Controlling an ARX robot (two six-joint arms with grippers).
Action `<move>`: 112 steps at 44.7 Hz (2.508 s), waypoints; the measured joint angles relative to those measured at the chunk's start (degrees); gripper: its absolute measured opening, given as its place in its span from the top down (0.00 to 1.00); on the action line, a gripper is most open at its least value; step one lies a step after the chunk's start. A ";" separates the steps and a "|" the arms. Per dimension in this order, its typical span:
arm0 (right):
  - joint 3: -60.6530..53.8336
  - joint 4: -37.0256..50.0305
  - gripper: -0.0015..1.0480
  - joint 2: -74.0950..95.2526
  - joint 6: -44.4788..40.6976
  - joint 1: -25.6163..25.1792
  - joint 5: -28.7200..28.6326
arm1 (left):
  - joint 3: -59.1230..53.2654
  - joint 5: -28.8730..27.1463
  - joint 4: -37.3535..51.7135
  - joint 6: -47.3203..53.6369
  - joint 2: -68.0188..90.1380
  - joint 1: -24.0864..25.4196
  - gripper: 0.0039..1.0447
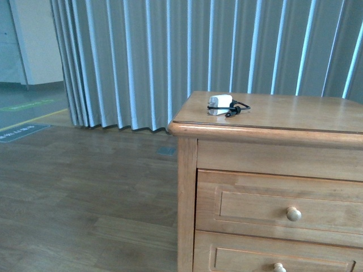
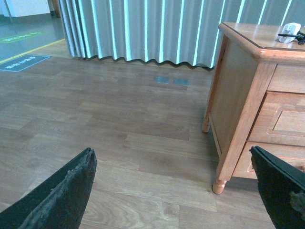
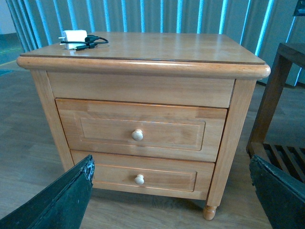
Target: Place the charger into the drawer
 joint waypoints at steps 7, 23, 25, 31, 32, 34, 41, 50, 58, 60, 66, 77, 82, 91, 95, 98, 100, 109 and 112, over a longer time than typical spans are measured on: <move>0.00 0.00 0.08 0.00 0.00 0.00 0.00 | 0.00 0.00 0.00 0.00 0.00 0.00 0.06; 0.00 0.00 0.08 0.00 0.00 0.00 0.00 | 0.00 0.00 0.00 0.00 0.00 0.00 0.06; 0.00 0.00 0.08 0.00 0.00 0.00 0.00 | 0.00 0.00 0.00 0.00 0.00 0.00 0.06; 0.44 -1.86 0.08 0.66 -0.13 0.83 2.71 | 0.00 0.00 0.00 -0.02 0.00 0.00 0.06; 0.76 -2.73 0.08 1.84 -0.17 1.70 4.44 | 0.00 0.00 0.00 0.00 0.00 0.00 0.06; 0.79 -1.29 0.08 5.16 -0.48 3.15 6.75 | 0.00 0.00 0.00 0.00 0.00 0.00 0.06; 2.16 8.96 0.08 18.03 -1.64 5.51 9.79 | 0.00 0.00 0.00 0.00 0.00 0.00 0.06; 6.38 28.55 0.08 46.73 -1.73 8.33 13.53 | 0.00 0.00 0.00 0.00 0.00 0.00 0.06; 11.72 38.86 0.08 67.38 -1.79 9.49 14.49 | 0.00 0.00 0.00 0.00 0.00 0.00 0.06; 13.42 40.30 0.08 71.78 -1.75 9.66 14.51 | 0.00 0.00 0.00 0.00 0.00 0.00 0.06; 19.76 44.06 0.08 85.92 -1.84 11.21 15.19 | 0.00 0.00 0.00 0.00 0.00 0.00 0.06; 31.69 47.84 0.08 104.28 -2.67 13.90 18.08 | 0.00 0.00 0.00 0.00 0.00 0.00 0.06; 36.09 48.72 0.08 109.63 -2.62 13.70 19.45 | 0.00 0.00 0.00 0.00 0.00 0.00 0.06; 45.18 49.68 0.08 119.32 -2.40 11.56 20.24 | 0.00 0.00 0.00 0.00 0.00 0.00 0.06; 48.04 49.96 0.08 122.22 -2.43 10.51 20.26 | 0.00 0.00 0.00 0.00 0.00 0.00 0.06; 49.44 49.96 0.08 123.49 -2.43 10.03 20.26 | 0.00 0.00 0.00 0.00 0.00 0.00 0.06; 50.53 49.94 0.08 124.45 -2.40 9.68 20.22 | 0.00 0.00 0.00 0.00 0.00 0.00 0.06; 52.96 49.27 0.08 126.64 -1.66 9.38 19.41 | 0.00 0.00 0.00 0.00 0.00 0.00 0.06; 53.53 49.20 0.08 127.01 -1.51 9.60 19.04 | 0.00 0.00 0.00 0.00 0.00 0.00 0.06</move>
